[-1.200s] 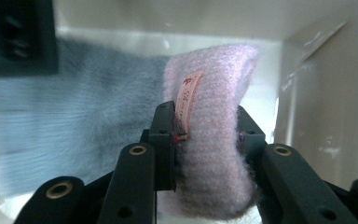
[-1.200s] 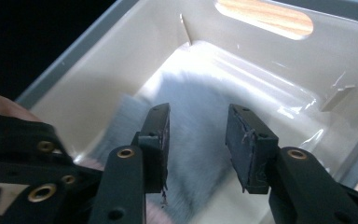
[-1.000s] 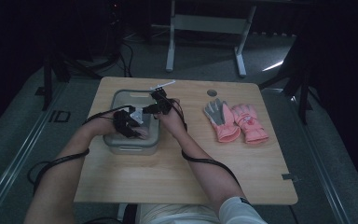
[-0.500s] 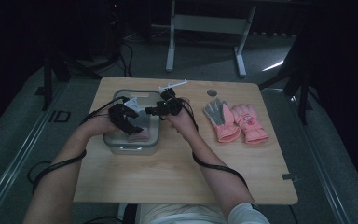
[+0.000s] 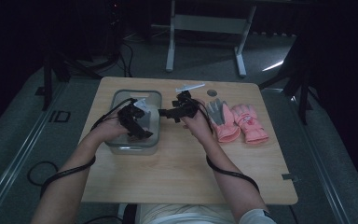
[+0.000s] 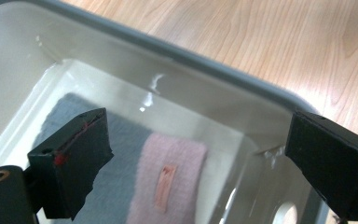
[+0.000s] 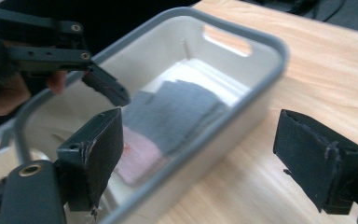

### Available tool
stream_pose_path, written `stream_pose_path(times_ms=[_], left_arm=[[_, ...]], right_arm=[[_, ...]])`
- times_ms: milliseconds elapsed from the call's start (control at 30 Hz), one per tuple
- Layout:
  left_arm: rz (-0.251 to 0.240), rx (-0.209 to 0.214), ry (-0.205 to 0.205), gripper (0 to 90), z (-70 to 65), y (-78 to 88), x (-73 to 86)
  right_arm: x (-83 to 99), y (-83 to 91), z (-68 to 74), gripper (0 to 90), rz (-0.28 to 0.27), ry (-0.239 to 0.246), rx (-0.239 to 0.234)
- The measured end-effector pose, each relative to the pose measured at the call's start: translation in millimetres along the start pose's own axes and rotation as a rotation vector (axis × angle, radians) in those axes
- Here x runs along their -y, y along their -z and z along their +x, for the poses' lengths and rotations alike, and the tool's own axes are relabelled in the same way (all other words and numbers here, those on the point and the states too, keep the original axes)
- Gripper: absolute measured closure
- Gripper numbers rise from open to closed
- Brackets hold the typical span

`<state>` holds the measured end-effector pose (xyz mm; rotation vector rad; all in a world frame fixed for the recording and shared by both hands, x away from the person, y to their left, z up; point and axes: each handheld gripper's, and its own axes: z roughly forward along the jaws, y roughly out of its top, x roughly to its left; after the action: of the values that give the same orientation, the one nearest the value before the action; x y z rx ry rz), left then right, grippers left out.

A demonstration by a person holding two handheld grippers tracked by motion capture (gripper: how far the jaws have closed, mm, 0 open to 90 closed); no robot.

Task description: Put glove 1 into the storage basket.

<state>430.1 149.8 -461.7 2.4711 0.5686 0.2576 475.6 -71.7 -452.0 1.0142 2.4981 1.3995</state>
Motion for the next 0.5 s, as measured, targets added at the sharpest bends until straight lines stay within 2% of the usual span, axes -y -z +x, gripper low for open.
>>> stream_pose_path(times_ms=[67, 133, 233, 400, 500], left_arm=[[-0.004, 0.007, -0.001, 6.4, -3.9, -1.6, -4.5], [-0.010, -0.013, 0.000, 4.7, -7.9, -2.3, -8.0], [-0.034, -0.018, 0.006, 4.7, -14.4, -4.1, -13.8], [-0.026, -0.003, -0.013, 3.1, -22.1, -9.5, -23.1], [-0.040, 0.013, -0.025, 2.7, -28.9, -12.5, -30.1]], right_arm=[[1.8, 6.9, -2.7, 16.0, -0.004, 0.013, 0.027], [4.4, 13.3, -6.4, 14.9, -0.001, 0.014, 0.025], [10.5, 23.7, -13.1, 13.7, 0.012, 0.029, 0.020], [19.2, 40.9, -25.7, 13.5, 0.005, 0.031, 0.033], [23.7, 51.7, -32.4, 12.9, 0.001, 0.037, 0.053]])
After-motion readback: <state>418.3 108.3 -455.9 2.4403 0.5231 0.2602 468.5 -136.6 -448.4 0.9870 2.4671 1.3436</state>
